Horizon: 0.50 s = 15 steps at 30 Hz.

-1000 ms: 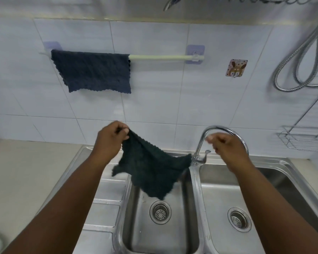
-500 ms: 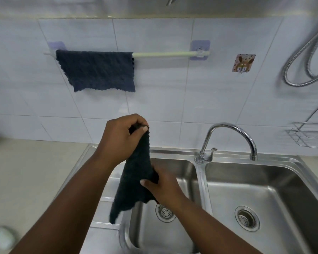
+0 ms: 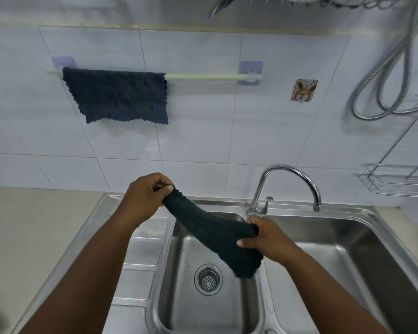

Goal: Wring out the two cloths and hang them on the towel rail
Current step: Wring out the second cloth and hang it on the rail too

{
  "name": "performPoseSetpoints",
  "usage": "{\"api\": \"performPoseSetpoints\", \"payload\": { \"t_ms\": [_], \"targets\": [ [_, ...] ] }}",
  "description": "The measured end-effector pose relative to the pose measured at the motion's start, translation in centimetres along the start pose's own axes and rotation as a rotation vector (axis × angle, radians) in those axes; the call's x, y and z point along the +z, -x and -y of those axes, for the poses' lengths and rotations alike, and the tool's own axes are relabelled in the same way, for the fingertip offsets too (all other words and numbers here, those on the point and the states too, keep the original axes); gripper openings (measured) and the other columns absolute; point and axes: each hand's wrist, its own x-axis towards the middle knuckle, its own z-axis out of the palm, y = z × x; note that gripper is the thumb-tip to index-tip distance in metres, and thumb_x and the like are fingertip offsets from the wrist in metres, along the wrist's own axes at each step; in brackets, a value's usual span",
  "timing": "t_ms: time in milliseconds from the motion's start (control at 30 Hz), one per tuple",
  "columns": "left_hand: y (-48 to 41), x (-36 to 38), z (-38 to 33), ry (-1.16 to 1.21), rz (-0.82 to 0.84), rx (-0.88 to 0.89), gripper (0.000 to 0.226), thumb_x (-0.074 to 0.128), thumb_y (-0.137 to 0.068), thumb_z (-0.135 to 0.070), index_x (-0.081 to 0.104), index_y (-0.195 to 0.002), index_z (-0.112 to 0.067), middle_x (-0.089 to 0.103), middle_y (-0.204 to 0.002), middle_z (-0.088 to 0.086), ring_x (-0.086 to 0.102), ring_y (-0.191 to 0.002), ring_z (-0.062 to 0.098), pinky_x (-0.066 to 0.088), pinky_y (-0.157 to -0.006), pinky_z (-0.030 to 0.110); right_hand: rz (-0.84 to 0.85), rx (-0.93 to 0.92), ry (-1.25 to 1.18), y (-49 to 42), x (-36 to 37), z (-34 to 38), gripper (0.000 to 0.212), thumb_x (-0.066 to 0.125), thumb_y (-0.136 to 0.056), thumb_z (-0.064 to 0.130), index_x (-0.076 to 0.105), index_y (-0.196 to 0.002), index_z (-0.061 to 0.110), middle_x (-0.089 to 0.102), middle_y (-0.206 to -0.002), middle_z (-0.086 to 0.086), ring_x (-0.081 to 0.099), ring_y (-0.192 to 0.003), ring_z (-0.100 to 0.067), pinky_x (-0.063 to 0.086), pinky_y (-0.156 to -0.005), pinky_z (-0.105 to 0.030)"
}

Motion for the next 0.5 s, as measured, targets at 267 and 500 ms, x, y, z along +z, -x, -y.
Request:
{"api": "performPoseSetpoints", "payload": {
  "t_ms": [267,500],
  "targets": [
    [-2.0,-0.4,-1.1,0.067,0.015,-0.053,0.009,0.060,-0.093,-0.018,0.064,-0.086,-0.020,0.071,-0.097,0.005,0.072,-0.074,0.017,0.051,-0.066,0.023,0.021,0.032,0.250,-3.0,-6.9,5.2,0.013,0.051,-0.081,0.005,0.063,-0.077,0.006,0.054,-0.070,-0.004,0.049,-0.068,-0.022,0.035,-0.064,-0.028],
    [1.7,-1.3,-2.0,0.141,-0.565,0.455,0.007,0.058,-0.093,-0.022,0.062,-0.092,-0.027,0.066,-0.086,-0.016,0.062,-0.084,-0.006,0.043,-0.073,0.002,-0.598,-0.506,0.153,-1.0,-8.0,6.5,0.026,0.076,-0.071,0.013,0.054,-0.072,0.027,0.060,-0.076,0.007,0.056,-0.068,-0.006,0.043,-0.061,-0.012]
  ]
}}
